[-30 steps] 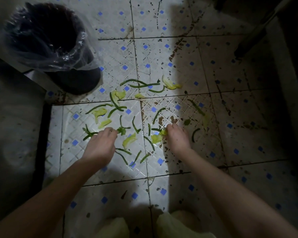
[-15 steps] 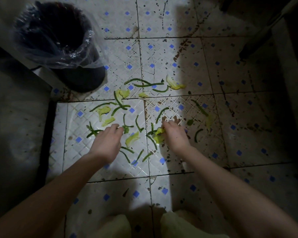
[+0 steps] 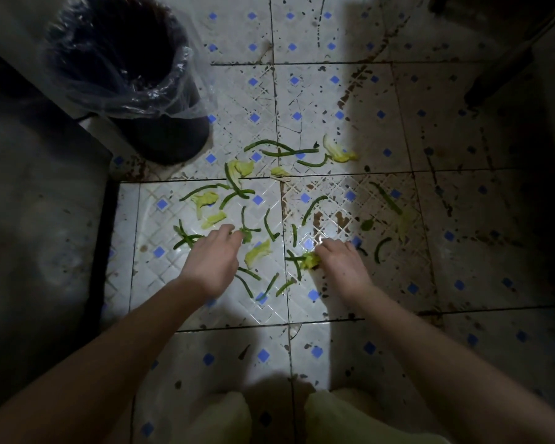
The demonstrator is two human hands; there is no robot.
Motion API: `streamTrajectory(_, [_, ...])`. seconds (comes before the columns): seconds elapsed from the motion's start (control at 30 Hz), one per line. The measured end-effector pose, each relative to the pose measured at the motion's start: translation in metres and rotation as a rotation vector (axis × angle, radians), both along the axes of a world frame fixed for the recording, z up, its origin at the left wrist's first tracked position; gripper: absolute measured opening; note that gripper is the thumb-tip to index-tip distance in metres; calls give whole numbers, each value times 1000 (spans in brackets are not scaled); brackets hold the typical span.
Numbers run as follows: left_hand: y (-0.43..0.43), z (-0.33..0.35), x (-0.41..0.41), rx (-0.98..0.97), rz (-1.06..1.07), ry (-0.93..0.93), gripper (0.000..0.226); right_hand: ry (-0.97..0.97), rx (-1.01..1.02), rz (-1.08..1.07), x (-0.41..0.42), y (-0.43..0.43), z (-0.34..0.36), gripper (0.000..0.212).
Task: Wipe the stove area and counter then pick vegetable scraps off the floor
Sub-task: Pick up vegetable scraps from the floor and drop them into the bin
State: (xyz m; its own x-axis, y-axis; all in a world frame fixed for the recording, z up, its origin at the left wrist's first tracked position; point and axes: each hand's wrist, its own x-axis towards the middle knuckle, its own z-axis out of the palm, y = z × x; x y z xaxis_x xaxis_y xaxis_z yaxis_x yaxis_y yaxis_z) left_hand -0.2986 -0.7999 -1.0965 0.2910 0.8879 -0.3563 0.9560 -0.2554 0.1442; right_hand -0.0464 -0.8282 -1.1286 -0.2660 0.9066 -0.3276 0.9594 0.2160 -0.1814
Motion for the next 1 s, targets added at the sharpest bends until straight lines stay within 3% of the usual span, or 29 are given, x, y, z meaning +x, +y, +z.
streamTrajectory(0.3, [2, 1, 38, -37, -106, -57, 44, -28, -106, -9, 3, 1, 5, 47])
streamTrajectory(0.53, [9, -4, 62, -20, -185, -59, 41, 18, -9, -211, 20, 2, 10, 42])
streamTrajectory(0.67, [17, -9, 77, -23, -297, -16, 52, 51, 41, -318, 31, 0, 13, 30])
streamTrajectory(0.87, [24, -16, 94, -61, -422, 67, 61, 83, 46, -359, 44, -4, 17, 41])
streamTrajectory(1.0, [26, -19, 99, -65, -425, 91, 58, 74, 29, -365, 48, -6, 17, 36])
